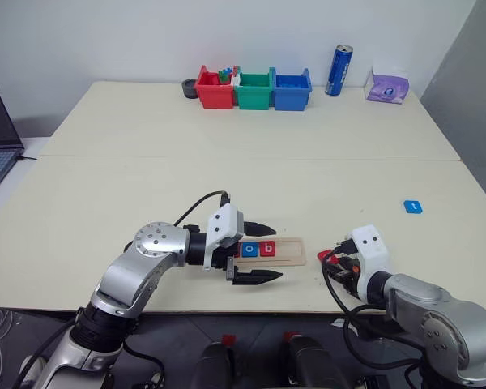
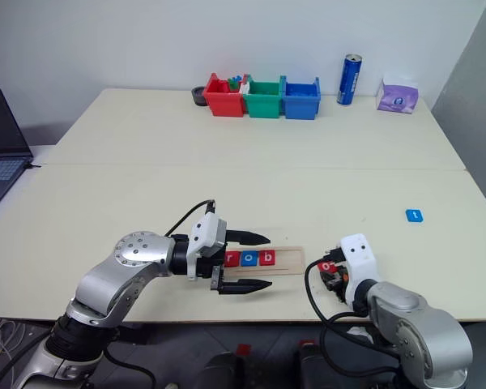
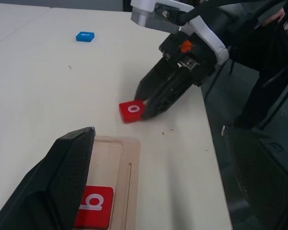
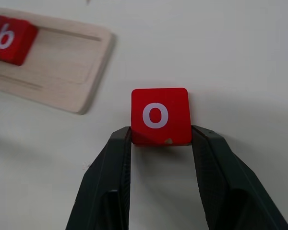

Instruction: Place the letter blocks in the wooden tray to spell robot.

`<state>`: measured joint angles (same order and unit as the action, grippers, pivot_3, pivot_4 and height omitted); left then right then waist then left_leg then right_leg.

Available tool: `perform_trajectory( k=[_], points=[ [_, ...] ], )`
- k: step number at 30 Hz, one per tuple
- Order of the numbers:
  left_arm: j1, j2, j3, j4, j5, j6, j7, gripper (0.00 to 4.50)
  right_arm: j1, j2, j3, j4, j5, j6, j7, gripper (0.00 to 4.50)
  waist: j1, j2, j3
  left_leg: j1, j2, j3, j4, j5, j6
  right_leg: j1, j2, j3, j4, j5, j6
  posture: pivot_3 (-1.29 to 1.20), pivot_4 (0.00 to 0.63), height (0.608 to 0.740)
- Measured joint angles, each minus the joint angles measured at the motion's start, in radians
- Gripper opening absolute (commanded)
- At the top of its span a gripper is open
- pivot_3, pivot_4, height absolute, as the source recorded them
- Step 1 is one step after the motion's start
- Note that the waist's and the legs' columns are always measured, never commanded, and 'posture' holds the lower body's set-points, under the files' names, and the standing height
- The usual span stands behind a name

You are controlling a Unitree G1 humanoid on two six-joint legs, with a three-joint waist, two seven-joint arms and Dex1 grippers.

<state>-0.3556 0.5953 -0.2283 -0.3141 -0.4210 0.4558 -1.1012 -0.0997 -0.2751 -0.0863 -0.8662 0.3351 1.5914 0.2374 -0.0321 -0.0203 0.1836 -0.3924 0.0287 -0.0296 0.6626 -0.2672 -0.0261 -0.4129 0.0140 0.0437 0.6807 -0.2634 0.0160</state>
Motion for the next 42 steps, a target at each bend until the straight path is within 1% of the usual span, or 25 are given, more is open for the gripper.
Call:
perform_trajectory(
  k=[1,3,4,5,6,7,9,12,13,14,15,17,20,24,28,30,35,41,42],
  points=[
    [0.000,0.000,0.000,0.000,-0.001,0.002,0.001,4.50,0.004,-0.001,0.001,-0.006,0.005,0.004,0.002,2.50,0.000,0.000,0.000,0.000,0.000,0.000,0.000,0.000,0.000,0.000,0.000,0.000,0.000,0.000,0.000,0.00,0.150,0.740],
    [0.000,0.000,0.000,-0.001,-0.003,0.009,0.003,4.50,0.005,-0.002,0.001,-0.013,0.022,0.008,0.013,3.28,0.000,0.000,0.000,0.000,0.000,0.000,0.000,0.000,0.000,0.000,0.000,0.000,0.000,0.000,0.000,0.00,0.150,0.740],
    [-0.001,0.000,0.000,-0.001,-0.004,0.014,0.003,4.50,0.003,-0.010,0.000,-0.014,0.034,0.010,0.025,3.54,0.000,0.000,0.000,0.000,0.000,0.000,0.000,0.000,0.000,0.000,0.000,0.000,0.000,0.000,0.000,0.00,0.150,0.740],
    [-0.002,0.000,0.000,-0.001,-0.005,0.017,0.004,4.50,-0.001,-0.031,-0.002,-0.014,0.049,0.011,0.044,3.98,0.000,0.000,0.000,0.000,0.000,0.000,0.000,0.000,0.000,0.000,0.000,0.000,0.000,0.000,0.000,0.00,0.150,0.740],
    [-0.005,-0.001,0.000,-0.001,-0.005,0.018,0.004,4.50,-0.007,-0.050,-0.007,-0.011,0.060,0.013,0.062,4.29,0.000,0.000,0.000,0.000,0.000,0.000,0.000,0.000,0.000,0.000,0.000,0.000,0.000,0.000,0.000,0.00,0.150,0.740],
    [-0.007,-0.002,0.000,-0.001,-0.006,0.020,0.005,4.50,-0.018,-0.084,-0.011,0.001,0.075,0.011,0.086,4.48,0.000,0.000,0.000,0.000,-0.001,0.001,0.000,0.000,0.000,0.000,0.000,0.000,0.000,0.000,0.000,0.00,0.150,0.740],
    [-0.013,-0.003,0.000,-0.001,-0.007,0.022,0.007,4.50,-0.051,-0.170,-0.026,0.041,0.091,0.001,0.133,4.48,0.000,0.000,0.000,0.000,-0.001,0.002,0.000,0.000,0.000,0.000,-0.001,0.000,0.000,0.000,0.000,0.00,0.150,0.740],
    [-0.014,-0.005,0.000,-0.001,-0.009,0.022,0.007,4.50,-0.096,-0.388,-0.029,0.094,0.128,-0.113,0.266,4.48,0.000,0.000,0.001,0.000,-0.001,0.002,0.000,0.000,0.000,0.000,-0.001,0.000,-0.001,0.000,0.000,0.00,0.150,0.740],
    [-0.016,-0.005,0.000,-0.001,-0.010,0.021,0.005,4.50,-0.102,-0.457,-0.017,0.111,0.126,-0.187,0.320,4.48,0.000,0.000,0.001,0.000,-0.001,0.002,0.000,0.000,0.000,0.000,0.000,0.000,-0.002,0.000,0.000,0.00,0.150,0.740],
    [-0.019,-0.007,0.000,0.000,-0.010,0.021,0.001,4.50,-0.103,-0.546,0.007,0.143,0.115,-0.300,0.390,4.48,0.000,0.000,0.001,0.000,-0.001,0.002,-0.001,0.000,0.000,0.000,0.000,0.000,-0.002,0.000,0.000,0.00,0.150,0.740],
    [-0.023,-0.007,-0.001,0.001,-0.010,0.019,-0.001,4.50,-0.103,-0.607,0.030,0.181,0.093,-0.411,0.449,4.48,0.000,0.000,0.001,0.000,0.000,0.002,-0.001,0.000,0.000,0.000,0.000,-0.001,-0.002,0.000,0.000,0.00,0.150,0.740],
    [-0.030,-0.011,-0.001,0.006,-0.010,0.014,-0.005,4.50,-0.089,-0.672,0.069,0.269,0.046,-0.625,0.552,4.48,0.000,-0.001,0.001,0.000,0.000,0.002,-0.001,0.000,0.000,0.000,0.001,0.000,-0.002,0.000,0.000,0.00,0.150,0.740],
    [-0.035,-0.015,-0.003,0.021,-0.010,-0.004,-0.028,4.50,-0.064,-0.649,0.121,0.414,0.035,-0.907,0.707,4.48,0.000,-0.002,0.001,0.000,0.000,0.003,0.000,0.000,0.000,0.000,0.001,0.000,-0.002,0.000,0.000,0.00,0.150,0.740],
    [-0.044,-0.016,-0.007,0.038,-0.009,-0.022,-0.063,4.50,-0.078,-0.607,0.170,0.572,0.000,-1.148,0.828,4.48,0.000,-0.002,0.001,0.000,0.000,0.003,0.001,0.000,0.000,0.000,0.000,0.001,-0.001,0.000,0.001,0.00,0.150,0.740],
    [-0.045,-0.010,-0.020,0.041,-0.009,-0.032,-0.087,4.50,-0.167,-0.571,0.242,0.765,-0.076,-1.345,0.915,4.48,-0.001,-0.002,0.002,0.001,0.000,0.003,0.001,0.000,0.000,0.001,0.000,0.001,-0.001,0.000,0.000,0.00,0.150,0.740],
    [-0.045,-0.010,-0.021,0.041,-0.008,-0.032,-0.088,4.50,-0.202,-0.557,0.269,0.830,-0.098,-1.406,0.946,4.48,0.001,-0.002,0.002,0.001,0.000,0.003,0.001,0.000,0.000,0.001,0.000,0.000,-0.001,0.000,0.000,0.00,0.150,0.740],
    [-0.045,-0.009,-0.021,0.041,-0.005,-0.033,-0.087,4.50,-0.224,-0.532,0.302,0.913,-0.141,-1.491,0.987,4.48,0.003,-0.002,0.002,0.001,0.000,0.003,0.001,0.000,0.000,0.001,0.000,0.001,-0.001,0.000,0.000,0.00,0.150,0.740],
    [-0.037,-0.005,-0.021,0.041,-0.005,-0.039,-0.088,4.50,-0.228,-0.519,0.316,0.954,-0.165,-1.528,1.019,4.48,0.003,-0.002,0.002,0.002,0.000,0.003,0.001,0.000,0.000,0.002,0.000,0.001,0.000,0.000,0.000,0.00,0.150,0.740],
    [-0.037,-0.004,-0.021,0.041,-0.004,-0.044,-0.088,4.50,-0.231,-0.516,0.316,0.958,-0.167,-1.529,1.021,4.32,0.003,-0.002,0.002,0.002,0.000,0.003,0.001,0.000,0.000,0.002,0.000,0.001,0.000,0.000,0.000,0.00,0.150,0.740]
  ],
)
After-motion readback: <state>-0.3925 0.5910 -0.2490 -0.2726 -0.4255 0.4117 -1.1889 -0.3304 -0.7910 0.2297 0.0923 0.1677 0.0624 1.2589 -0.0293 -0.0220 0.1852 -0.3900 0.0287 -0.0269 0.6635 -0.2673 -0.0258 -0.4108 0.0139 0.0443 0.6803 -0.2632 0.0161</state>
